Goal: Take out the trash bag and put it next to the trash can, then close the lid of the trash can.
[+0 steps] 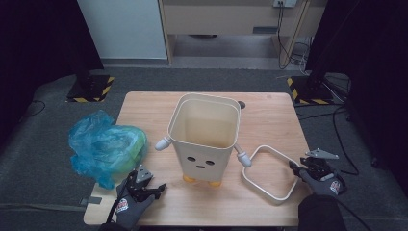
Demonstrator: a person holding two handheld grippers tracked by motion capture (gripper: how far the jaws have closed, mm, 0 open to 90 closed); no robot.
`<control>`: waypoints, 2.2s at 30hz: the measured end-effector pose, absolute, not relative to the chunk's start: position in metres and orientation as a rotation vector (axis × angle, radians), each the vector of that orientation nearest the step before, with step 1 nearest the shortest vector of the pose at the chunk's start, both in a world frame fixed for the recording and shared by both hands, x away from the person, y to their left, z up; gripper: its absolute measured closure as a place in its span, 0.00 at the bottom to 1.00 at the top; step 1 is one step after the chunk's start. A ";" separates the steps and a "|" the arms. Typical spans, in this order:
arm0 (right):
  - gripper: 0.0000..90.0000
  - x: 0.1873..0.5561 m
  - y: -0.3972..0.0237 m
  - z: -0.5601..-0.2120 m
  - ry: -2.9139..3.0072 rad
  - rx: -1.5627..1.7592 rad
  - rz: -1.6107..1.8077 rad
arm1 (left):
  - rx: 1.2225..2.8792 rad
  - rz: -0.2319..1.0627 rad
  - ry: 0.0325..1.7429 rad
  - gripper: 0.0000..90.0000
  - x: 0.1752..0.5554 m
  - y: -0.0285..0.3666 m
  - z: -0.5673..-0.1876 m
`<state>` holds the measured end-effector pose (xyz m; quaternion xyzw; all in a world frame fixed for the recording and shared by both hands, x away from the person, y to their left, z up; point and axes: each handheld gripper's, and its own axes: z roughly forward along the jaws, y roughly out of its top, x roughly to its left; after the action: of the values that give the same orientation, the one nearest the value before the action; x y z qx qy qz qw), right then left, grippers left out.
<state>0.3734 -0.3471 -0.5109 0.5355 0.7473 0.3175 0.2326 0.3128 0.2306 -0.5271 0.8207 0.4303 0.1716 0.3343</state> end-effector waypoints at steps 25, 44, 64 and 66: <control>0.84 0.384 -0.343 -0.518 2.177 1.454 0.786 | 2.119 0.461 1.129 0.04 0.316 0.219 -0.536; 0.90 0.386 -0.337 -0.517 2.190 1.438 0.739 | 2.131 0.457 1.126 0.00 0.315 0.216 -0.536; 0.88 0.383 -0.340 -0.503 2.042 1.543 0.912 | 2.139 0.448 1.113 0.00 0.317 0.216 -0.536; 0.88 0.383 -0.341 -0.503 2.042 1.542 0.918 | 2.139 0.448 1.112 0.00 0.317 0.215 -0.536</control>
<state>0.3835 -0.3410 -0.5027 0.5545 0.7344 0.3301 0.2102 0.3174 0.2153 -0.5362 0.8210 0.4269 0.1719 0.3378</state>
